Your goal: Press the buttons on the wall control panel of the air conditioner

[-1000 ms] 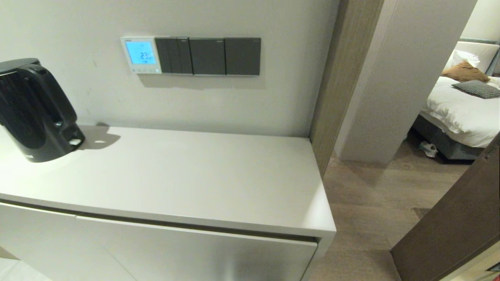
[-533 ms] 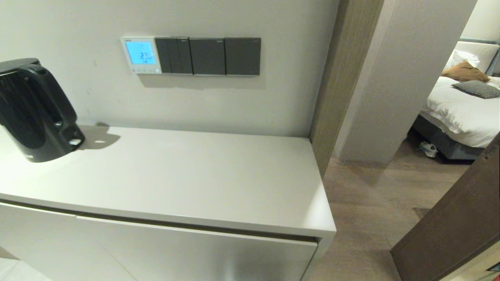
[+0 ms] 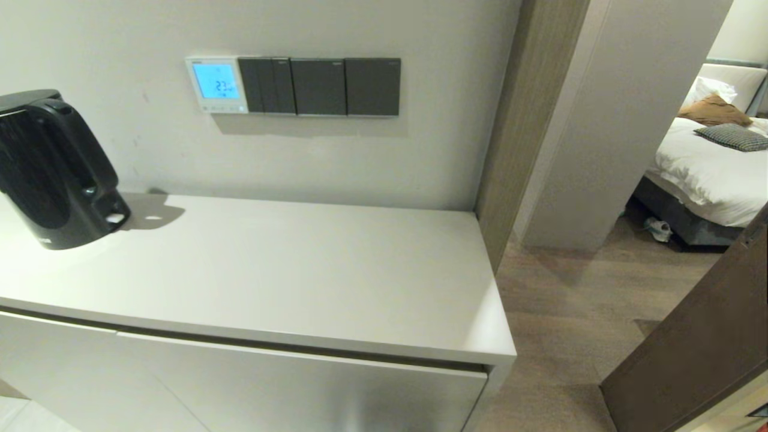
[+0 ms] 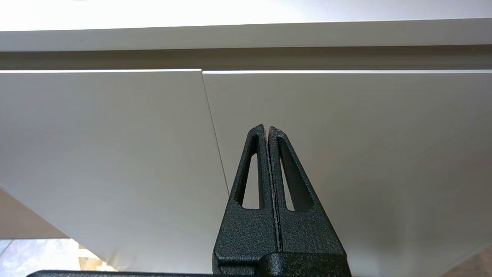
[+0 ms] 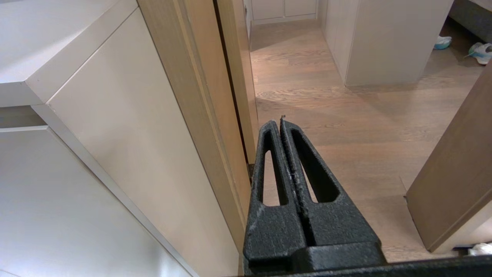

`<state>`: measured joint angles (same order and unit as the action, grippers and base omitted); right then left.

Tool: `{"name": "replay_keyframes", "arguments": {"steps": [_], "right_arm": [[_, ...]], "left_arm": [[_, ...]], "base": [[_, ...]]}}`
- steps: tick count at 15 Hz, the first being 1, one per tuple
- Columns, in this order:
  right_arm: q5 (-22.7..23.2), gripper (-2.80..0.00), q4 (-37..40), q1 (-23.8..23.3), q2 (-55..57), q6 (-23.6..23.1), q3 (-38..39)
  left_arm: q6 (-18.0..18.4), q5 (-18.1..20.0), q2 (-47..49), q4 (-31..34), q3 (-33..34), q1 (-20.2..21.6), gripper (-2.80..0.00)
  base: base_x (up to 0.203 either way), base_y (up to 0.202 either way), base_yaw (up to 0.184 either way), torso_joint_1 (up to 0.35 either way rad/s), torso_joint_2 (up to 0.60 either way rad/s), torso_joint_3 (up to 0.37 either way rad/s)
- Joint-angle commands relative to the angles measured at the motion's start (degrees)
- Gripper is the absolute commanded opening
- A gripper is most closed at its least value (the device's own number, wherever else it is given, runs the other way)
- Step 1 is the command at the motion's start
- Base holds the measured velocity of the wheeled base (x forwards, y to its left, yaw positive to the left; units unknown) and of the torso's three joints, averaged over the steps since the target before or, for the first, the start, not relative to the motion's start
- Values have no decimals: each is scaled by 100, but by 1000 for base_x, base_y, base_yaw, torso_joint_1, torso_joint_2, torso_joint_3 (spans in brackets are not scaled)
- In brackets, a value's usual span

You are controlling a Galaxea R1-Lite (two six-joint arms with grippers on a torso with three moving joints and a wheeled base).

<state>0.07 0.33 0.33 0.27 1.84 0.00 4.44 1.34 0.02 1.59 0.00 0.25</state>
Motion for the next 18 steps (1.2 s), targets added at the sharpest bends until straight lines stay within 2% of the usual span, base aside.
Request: {"name": "replay_keyframes", "arguments": {"steps": [1,5,12,18], "right_arm": [[1,-280,2,2,8,0,6],[1,-280,2,2,8,0,8],[1,-280,2,2,8,0,9],[1,-280,2,2,8,0,9]], "left_arm": [[5,-2,-2,-1,0,1,-280],[-4,-2,-2,-9,0,1,-280],[-257,-90,-2,-27,0,1,-280],[-268,-90,-2,-27,0,1,-280]], "base": [[0,0,0,0,0,0],[0,0,0,0,0,0],[0,0,0,0,0,0],[0,0,0,0,0,0]]}}
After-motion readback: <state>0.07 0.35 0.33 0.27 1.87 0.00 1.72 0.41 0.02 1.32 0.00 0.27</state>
